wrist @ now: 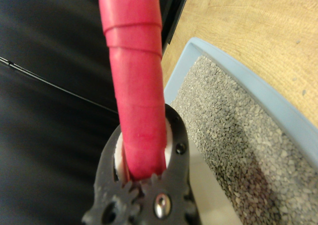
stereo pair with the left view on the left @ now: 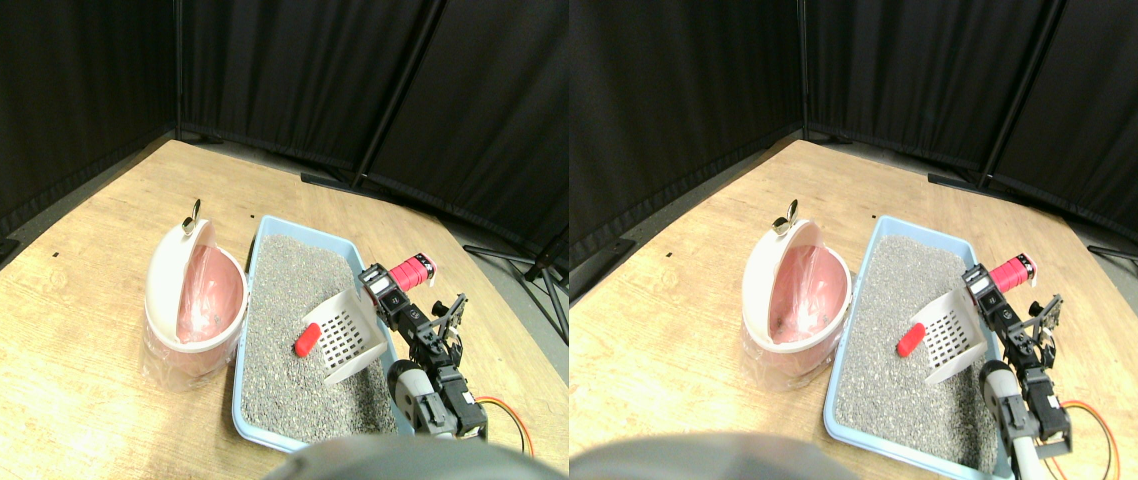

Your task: Scoop (unimanual)

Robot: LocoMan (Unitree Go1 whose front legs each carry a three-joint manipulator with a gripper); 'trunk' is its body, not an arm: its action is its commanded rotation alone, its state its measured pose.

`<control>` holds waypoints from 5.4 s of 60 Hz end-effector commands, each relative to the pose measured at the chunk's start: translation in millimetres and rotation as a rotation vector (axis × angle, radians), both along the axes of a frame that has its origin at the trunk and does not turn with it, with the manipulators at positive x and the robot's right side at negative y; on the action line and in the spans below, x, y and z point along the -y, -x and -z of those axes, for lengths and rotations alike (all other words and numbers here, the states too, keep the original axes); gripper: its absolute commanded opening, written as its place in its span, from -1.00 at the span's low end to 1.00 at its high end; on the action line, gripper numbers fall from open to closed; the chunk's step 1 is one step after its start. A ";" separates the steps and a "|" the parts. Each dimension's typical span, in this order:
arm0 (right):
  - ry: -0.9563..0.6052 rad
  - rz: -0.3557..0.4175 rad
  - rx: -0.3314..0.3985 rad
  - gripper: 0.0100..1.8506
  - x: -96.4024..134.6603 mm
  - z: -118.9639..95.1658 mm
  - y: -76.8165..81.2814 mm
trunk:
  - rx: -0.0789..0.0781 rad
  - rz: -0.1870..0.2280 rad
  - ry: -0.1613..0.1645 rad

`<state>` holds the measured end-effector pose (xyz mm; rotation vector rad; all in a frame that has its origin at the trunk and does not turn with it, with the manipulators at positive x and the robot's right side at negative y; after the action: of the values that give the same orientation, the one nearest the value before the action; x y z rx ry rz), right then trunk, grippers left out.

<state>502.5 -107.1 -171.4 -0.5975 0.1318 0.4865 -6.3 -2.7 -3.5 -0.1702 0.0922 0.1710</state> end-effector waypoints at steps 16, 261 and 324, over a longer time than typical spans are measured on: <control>-0.268 0.220 -0.217 -0.95 21.3 16.5 -7.8 | -0.026 -0.011 0.005; -0.936 0.152 -0.024 -0.95 22.4 -79.9 -35.1 | 0.001 -0.087 0.018; -0.742 0.001 0.006 -0.95 -17.1 -84.1 -48.5 | 0.004 -0.210 0.039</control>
<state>550.7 -91.5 -96.2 0.0998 -0.0168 0.4714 -2.4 2.5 -3.3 -0.2222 0.0646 0.3517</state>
